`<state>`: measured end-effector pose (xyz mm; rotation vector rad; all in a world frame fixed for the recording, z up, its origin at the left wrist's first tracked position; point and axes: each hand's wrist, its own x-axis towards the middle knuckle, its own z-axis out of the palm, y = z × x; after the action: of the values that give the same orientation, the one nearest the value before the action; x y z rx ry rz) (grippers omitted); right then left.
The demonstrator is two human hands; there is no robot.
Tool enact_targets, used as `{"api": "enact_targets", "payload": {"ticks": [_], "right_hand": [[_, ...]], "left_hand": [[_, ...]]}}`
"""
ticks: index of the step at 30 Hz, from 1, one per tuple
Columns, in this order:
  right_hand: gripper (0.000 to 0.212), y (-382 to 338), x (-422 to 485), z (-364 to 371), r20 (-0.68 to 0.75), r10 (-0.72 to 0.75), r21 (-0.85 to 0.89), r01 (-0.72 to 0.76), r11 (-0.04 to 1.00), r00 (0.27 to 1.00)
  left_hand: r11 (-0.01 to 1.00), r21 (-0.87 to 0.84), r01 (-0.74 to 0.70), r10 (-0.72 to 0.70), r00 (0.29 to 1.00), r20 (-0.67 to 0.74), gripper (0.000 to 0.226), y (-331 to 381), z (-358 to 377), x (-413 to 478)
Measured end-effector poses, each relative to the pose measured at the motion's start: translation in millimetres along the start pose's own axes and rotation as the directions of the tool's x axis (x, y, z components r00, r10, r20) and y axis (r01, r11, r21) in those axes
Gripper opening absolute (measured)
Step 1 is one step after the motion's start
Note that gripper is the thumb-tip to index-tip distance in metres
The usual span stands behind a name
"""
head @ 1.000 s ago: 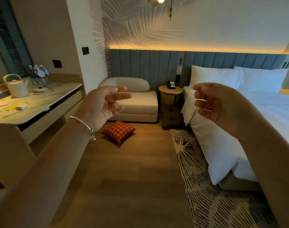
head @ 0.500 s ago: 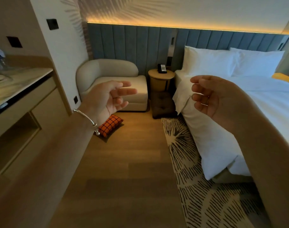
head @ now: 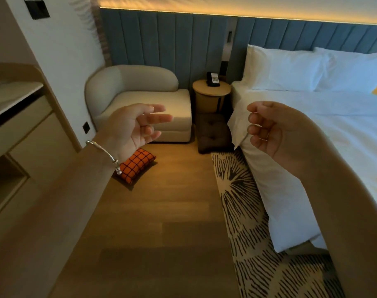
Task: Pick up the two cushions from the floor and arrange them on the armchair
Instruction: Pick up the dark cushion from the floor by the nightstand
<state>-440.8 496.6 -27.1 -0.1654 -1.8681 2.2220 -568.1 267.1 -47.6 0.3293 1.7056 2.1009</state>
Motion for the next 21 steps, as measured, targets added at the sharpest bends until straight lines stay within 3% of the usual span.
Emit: {"api": "enact_targets", "payload": {"ticks": [12, 21], "right_hand": [[0.026, 13.2, 157.4, -56.7, -0.139, 0.033, -0.002, -0.033, 0.999, 0.99], [0.023, 11.6, 277.6, -130.5, -0.08, 0.009, 0.051, -0.005, 0.999, 0.997]], "left_hand": [[0.995, 0.02, 0.097, -0.098, 0.992, 0.075, 0.024, -4.1, 27.5, 194.3], [0.998, 0.046, 0.05, -0.054, 0.995, 0.085, 0.022, -6.5, 63.3, 331.5]]}}
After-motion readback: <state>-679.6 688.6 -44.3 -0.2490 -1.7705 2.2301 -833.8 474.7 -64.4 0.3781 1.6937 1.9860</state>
